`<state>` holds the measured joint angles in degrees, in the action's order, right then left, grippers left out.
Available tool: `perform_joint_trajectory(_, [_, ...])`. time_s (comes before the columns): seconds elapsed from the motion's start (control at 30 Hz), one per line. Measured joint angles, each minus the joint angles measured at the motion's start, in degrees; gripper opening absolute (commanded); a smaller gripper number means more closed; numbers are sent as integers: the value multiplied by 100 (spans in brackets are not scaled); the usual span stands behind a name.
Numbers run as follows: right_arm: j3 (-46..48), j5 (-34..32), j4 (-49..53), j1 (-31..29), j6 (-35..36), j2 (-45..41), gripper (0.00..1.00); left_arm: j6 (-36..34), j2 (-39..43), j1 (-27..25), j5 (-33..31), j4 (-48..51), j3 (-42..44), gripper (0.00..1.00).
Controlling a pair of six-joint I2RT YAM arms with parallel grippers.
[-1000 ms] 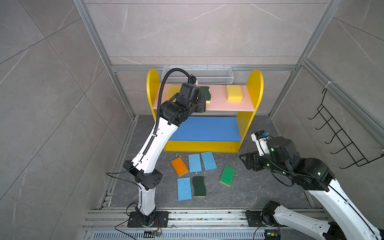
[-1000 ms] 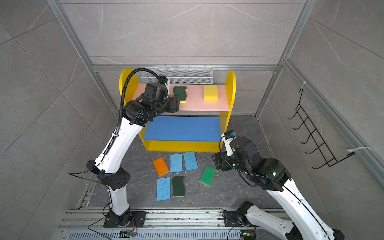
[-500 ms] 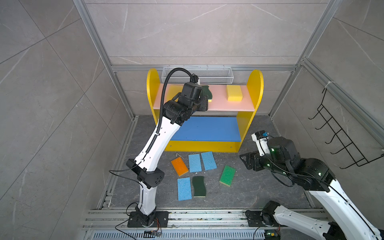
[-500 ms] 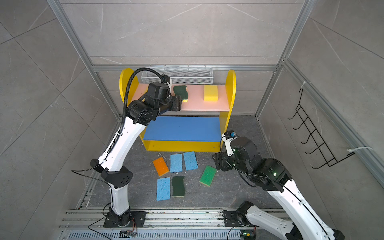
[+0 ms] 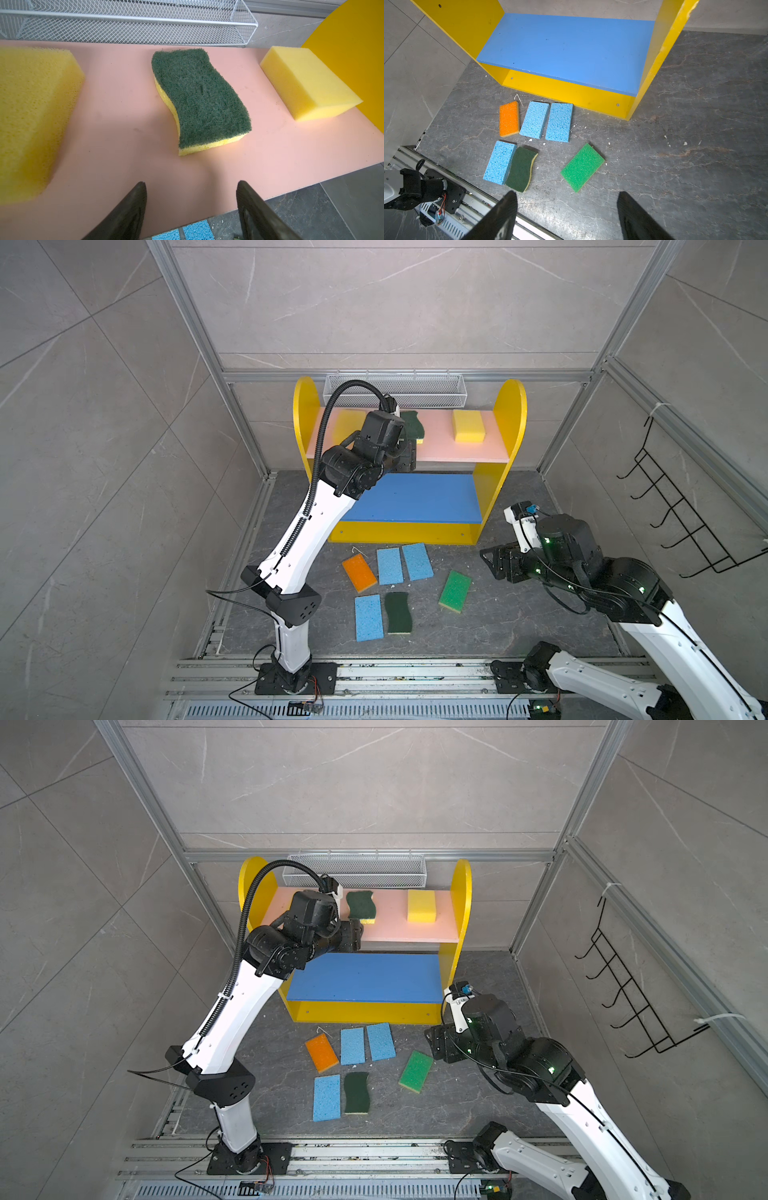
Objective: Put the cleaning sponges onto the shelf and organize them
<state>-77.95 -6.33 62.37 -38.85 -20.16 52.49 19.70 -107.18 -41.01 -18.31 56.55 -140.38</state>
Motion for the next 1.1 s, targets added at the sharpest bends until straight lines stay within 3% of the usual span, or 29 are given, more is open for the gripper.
perform_joint_trajectory(0.23, [0,-7,7,0,0,-70,78,44,-203,0,81,63,-302,80])
perform_joint_trajectory(0.7, [0,-94,133,0,4,-199,78,144,-356,-74,28,-109,-393,80])
perform_joint_trajectory(0.9, [-83,-68,131,0,48,-90,65,155,-302,-225,-11,-168,-306,76])
perform_joint_trajectory(1.1, [-743,87,70,0,39,396,55,153,46,-313,63,-66,-37,74])
